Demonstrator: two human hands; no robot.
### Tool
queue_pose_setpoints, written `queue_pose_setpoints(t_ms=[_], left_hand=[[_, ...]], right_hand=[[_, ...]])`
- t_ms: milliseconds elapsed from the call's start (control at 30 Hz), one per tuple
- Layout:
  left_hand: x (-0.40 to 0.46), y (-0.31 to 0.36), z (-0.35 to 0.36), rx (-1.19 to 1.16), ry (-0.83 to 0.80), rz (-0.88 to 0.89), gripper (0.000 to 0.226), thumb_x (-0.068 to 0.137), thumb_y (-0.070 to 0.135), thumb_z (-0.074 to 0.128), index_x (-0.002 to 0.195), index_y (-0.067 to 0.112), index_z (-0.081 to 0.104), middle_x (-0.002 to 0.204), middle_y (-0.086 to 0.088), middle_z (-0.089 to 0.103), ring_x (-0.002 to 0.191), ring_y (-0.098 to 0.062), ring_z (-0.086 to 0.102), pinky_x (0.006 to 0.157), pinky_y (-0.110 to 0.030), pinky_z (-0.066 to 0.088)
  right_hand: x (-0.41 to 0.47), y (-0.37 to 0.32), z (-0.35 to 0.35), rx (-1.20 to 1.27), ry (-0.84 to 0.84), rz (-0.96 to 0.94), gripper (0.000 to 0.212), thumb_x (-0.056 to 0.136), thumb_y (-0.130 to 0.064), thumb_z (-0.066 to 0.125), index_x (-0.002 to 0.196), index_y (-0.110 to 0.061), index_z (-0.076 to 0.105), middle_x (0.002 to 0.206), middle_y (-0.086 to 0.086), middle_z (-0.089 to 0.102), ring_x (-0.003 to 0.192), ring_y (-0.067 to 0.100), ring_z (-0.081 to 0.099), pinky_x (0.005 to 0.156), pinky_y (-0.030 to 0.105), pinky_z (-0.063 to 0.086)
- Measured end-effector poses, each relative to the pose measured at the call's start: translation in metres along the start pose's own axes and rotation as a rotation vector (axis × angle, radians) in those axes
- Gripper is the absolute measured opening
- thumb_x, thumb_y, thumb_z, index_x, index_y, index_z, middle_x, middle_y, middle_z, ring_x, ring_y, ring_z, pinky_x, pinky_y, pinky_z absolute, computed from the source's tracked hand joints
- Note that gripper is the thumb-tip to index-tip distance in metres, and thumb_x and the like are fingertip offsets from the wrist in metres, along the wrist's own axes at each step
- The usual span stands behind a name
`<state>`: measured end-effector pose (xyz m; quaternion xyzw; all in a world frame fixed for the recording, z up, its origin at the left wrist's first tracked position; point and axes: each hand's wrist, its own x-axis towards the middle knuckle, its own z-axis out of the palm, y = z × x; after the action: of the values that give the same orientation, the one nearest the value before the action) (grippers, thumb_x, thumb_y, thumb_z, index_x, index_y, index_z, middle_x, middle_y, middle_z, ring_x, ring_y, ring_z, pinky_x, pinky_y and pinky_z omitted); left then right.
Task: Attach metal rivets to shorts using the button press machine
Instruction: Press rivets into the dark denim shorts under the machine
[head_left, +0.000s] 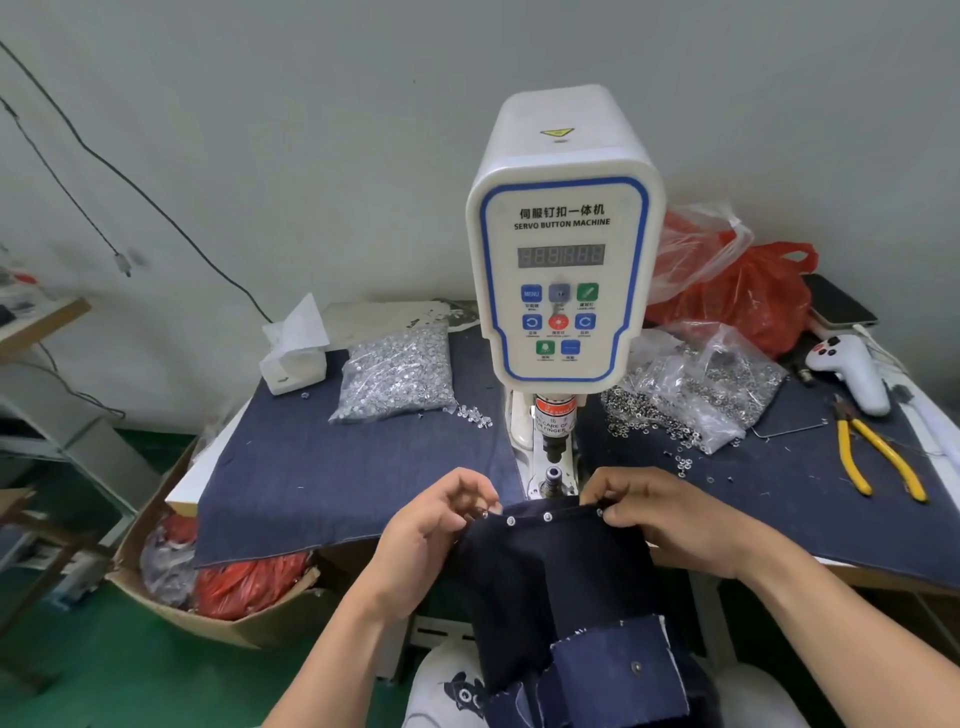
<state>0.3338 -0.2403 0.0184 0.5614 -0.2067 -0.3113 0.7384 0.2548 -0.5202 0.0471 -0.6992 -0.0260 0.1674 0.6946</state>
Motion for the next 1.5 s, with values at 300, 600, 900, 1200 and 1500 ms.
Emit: queue_pose_setpoints(t_ms=[300,600,900,1200,1500], left_hand=[[-0.003,0.001,0.012,0.779,0.036,-0.102,0.038,0.103,0.027,0.062,0.138,0.042,0.055,0.133,0.021,0.060,0.118,0.006,0.057,0.104,-0.024,0.047],[-0.008,0.009,0.023,0.848,-0.058,-0.152,0.025,0.107,0.043,0.056,0.096,0.022,0.063,0.095,0.005,0.062,0.093,-0.012,0.056,0.089,-0.034,0.047],[-0.006,0.032,0.040,0.086,0.108,-0.140,0.024,0.106,0.033,0.059,0.088,0.024,0.071,0.088,-0.003,0.071,0.075,-0.010,0.066,0.064,-0.020,0.052],[-0.006,0.032,0.035,0.129,0.142,-0.162,0.015,0.102,0.032,0.067,0.098,0.018,0.070,0.097,-0.011,0.073,0.087,-0.020,0.068,0.075,-0.031,0.056],[-0.007,0.034,0.030,0.231,0.112,-0.145,0.015,0.095,0.035,0.072,0.100,0.021,0.070,0.097,-0.008,0.076,0.088,-0.018,0.072,0.075,-0.031,0.058]], right_hand=[[-0.011,-0.006,0.002,-0.149,-0.026,-0.071,0.018,0.088,-0.009,0.058,0.098,-0.015,0.071,0.089,-0.013,0.069,0.082,-0.002,0.059,0.073,0.009,0.043],[-0.015,-0.004,-0.007,-0.034,-0.015,-0.056,0.033,0.096,0.013,0.051,0.124,-0.005,0.054,0.111,0.008,0.070,0.093,0.016,0.065,0.082,0.024,0.053],[-0.017,0.007,0.007,-0.477,0.178,0.082,0.030,0.090,-0.058,0.066,0.112,-0.037,0.062,0.107,-0.014,0.067,0.094,-0.002,0.060,0.089,0.022,0.051],[-0.010,0.027,0.042,-0.137,0.381,0.203,0.042,0.085,-0.049,0.078,0.109,-0.020,0.056,0.100,0.005,0.066,0.071,0.007,0.066,0.068,0.032,0.063],[-0.021,0.011,0.046,-0.098,0.266,0.247,0.026,0.098,-0.032,0.068,0.075,-0.018,0.067,0.060,-0.005,0.056,0.049,0.006,0.046,0.045,0.016,0.036]])
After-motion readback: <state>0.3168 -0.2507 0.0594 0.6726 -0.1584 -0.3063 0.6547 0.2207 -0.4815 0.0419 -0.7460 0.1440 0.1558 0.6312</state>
